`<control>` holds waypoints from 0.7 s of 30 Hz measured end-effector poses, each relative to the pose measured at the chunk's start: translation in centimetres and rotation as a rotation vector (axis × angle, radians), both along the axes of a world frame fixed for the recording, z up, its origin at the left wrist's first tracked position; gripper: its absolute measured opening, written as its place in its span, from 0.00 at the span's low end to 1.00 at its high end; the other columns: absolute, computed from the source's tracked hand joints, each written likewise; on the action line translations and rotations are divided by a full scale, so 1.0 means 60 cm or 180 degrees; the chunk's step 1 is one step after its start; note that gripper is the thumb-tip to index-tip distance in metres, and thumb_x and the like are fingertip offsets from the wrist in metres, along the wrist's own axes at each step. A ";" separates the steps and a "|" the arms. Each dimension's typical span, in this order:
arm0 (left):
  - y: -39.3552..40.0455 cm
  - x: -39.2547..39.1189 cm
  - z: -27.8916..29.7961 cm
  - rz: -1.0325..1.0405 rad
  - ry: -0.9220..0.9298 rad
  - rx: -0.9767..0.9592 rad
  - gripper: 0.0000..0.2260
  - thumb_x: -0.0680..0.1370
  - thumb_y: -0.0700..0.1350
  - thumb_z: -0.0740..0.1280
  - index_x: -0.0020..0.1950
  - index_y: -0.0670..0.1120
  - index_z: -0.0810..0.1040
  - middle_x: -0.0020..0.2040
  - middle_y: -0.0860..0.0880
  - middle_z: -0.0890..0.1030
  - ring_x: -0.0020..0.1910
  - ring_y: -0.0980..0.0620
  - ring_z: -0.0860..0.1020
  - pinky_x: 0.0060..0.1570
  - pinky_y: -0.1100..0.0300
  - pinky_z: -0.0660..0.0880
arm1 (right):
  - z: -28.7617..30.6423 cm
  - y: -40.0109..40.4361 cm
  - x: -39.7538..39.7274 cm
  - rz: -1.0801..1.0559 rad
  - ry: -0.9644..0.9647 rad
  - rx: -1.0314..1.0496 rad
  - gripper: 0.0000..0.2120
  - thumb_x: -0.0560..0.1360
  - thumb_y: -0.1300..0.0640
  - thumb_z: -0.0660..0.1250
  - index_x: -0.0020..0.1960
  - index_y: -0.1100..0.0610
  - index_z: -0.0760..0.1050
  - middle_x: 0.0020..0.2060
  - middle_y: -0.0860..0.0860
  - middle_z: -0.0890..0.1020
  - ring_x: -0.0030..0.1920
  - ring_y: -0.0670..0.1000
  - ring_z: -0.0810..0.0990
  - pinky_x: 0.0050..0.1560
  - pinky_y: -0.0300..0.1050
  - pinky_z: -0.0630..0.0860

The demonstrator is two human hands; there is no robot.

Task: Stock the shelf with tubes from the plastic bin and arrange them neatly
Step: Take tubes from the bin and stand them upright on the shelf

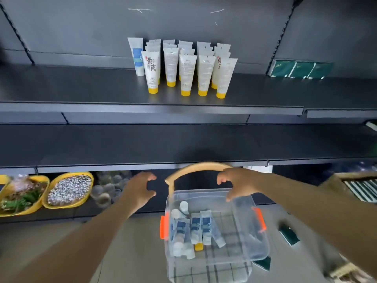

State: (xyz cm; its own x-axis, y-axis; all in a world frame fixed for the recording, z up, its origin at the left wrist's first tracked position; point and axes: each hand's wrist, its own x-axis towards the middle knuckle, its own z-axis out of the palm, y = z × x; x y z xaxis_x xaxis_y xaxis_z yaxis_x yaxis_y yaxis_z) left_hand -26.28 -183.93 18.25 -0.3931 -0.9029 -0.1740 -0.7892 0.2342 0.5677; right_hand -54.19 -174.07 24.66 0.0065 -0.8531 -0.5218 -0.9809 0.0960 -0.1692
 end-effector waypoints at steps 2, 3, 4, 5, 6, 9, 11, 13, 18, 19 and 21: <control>0.041 -0.024 -0.060 -0.0163 -0.0014 0.0154 0.20 0.72 0.38 0.70 0.64 0.46 0.74 0.63 0.49 0.75 0.62 0.51 0.73 0.61 0.62 0.67 | -0.055 0.019 -0.011 -0.0043 0.0039 0.0103 0.26 0.69 0.50 0.72 0.65 0.49 0.69 0.62 0.46 0.73 0.62 0.50 0.73 0.59 0.43 0.71; 0.058 -0.036 -0.091 -0.0206 -0.0013 0.0275 0.19 0.72 0.39 0.70 0.63 0.47 0.75 0.63 0.49 0.75 0.62 0.52 0.73 0.59 0.63 0.68 | -0.083 0.027 -0.017 -0.0075 0.0031 0.0149 0.27 0.70 0.49 0.72 0.66 0.50 0.68 0.63 0.46 0.72 0.63 0.50 0.72 0.60 0.42 0.71; 0.073 -0.050 -0.123 -0.0253 -0.0050 0.0395 0.19 0.73 0.39 0.69 0.63 0.48 0.74 0.63 0.50 0.75 0.61 0.52 0.73 0.58 0.64 0.68 | -0.113 0.032 -0.024 -0.0101 0.0043 0.0196 0.28 0.69 0.48 0.72 0.67 0.49 0.68 0.64 0.46 0.72 0.63 0.49 0.72 0.62 0.43 0.70; 0.086 -0.064 -0.154 -0.0314 -0.0099 0.0510 0.19 0.73 0.39 0.68 0.63 0.49 0.73 0.64 0.51 0.74 0.62 0.53 0.73 0.58 0.65 0.67 | -0.143 0.035 -0.031 -0.0120 0.0067 0.0234 0.29 0.69 0.47 0.72 0.67 0.49 0.67 0.64 0.45 0.73 0.64 0.49 0.72 0.63 0.45 0.70; 0.098 -0.078 -0.183 -0.0390 -0.0152 0.0603 0.20 0.73 0.39 0.68 0.64 0.49 0.72 0.64 0.52 0.73 0.62 0.54 0.72 0.57 0.67 0.67 | -0.174 0.037 -0.038 -0.0157 0.0066 0.0296 0.29 0.69 0.47 0.72 0.67 0.48 0.67 0.65 0.45 0.73 0.64 0.49 0.72 0.64 0.45 0.70; 0.112 -0.126 -0.269 -0.0552 -0.0184 0.0843 0.22 0.74 0.39 0.67 0.66 0.50 0.69 0.65 0.53 0.72 0.63 0.55 0.70 0.53 0.70 0.66 | -0.266 0.028 -0.063 -0.0319 -0.0126 0.0447 0.28 0.70 0.50 0.72 0.66 0.51 0.67 0.64 0.48 0.73 0.63 0.50 0.72 0.63 0.45 0.70; 0.110 -0.158 -0.321 -0.0716 -0.0333 0.0947 0.24 0.74 0.40 0.68 0.68 0.49 0.67 0.67 0.52 0.70 0.66 0.53 0.70 0.60 0.66 0.68 | -0.326 0.014 -0.080 -0.0427 -0.0273 0.0476 0.28 0.70 0.50 0.73 0.67 0.51 0.67 0.65 0.49 0.72 0.63 0.51 0.72 0.63 0.44 0.70; 0.099 -0.186 -0.372 -0.0931 -0.0608 0.0980 0.27 0.73 0.40 0.70 0.70 0.48 0.65 0.69 0.51 0.69 0.67 0.51 0.70 0.63 0.63 0.68 | -0.383 -0.007 -0.093 -0.0515 -0.0418 0.0496 0.29 0.71 0.51 0.73 0.68 0.53 0.66 0.66 0.50 0.71 0.64 0.51 0.71 0.64 0.44 0.69; 0.050 -0.244 -0.480 -0.1279 -0.1157 0.0913 0.30 0.71 0.41 0.72 0.70 0.46 0.64 0.68 0.47 0.70 0.65 0.48 0.72 0.63 0.58 0.72 | -0.519 -0.060 -0.108 -0.0632 -0.0570 0.0460 0.31 0.69 0.51 0.74 0.68 0.53 0.65 0.65 0.50 0.72 0.64 0.52 0.72 0.64 0.47 0.71; 0.041 -0.253 -0.498 -0.1313 -0.1221 0.0903 0.30 0.71 0.40 0.72 0.71 0.46 0.63 0.68 0.46 0.70 0.65 0.47 0.71 0.63 0.56 0.72 | -0.543 -0.068 -0.109 -0.0599 -0.0569 0.0488 0.32 0.69 0.51 0.74 0.69 0.53 0.64 0.66 0.50 0.71 0.64 0.52 0.72 0.64 0.47 0.70; 0.025 -0.269 -0.530 -0.1424 -0.1354 0.0910 0.33 0.72 0.41 0.72 0.73 0.45 0.60 0.70 0.45 0.67 0.67 0.46 0.69 0.64 0.54 0.70 | -0.585 -0.082 -0.112 -0.0507 -0.0525 0.0537 0.35 0.69 0.51 0.74 0.72 0.53 0.62 0.68 0.50 0.69 0.66 0.52 0.70 0.64 0.46 0.69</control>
State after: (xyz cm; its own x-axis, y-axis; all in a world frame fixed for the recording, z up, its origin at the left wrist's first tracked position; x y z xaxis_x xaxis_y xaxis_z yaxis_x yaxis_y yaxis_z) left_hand -42.40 -182.42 -13.52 -0.5625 -0.5648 -0.6038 -0.8196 0.4769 0.3176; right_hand -60.89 -178.97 -10.41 -0.0241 -0.7513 -0.6596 -0.9118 0.2871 -0.2937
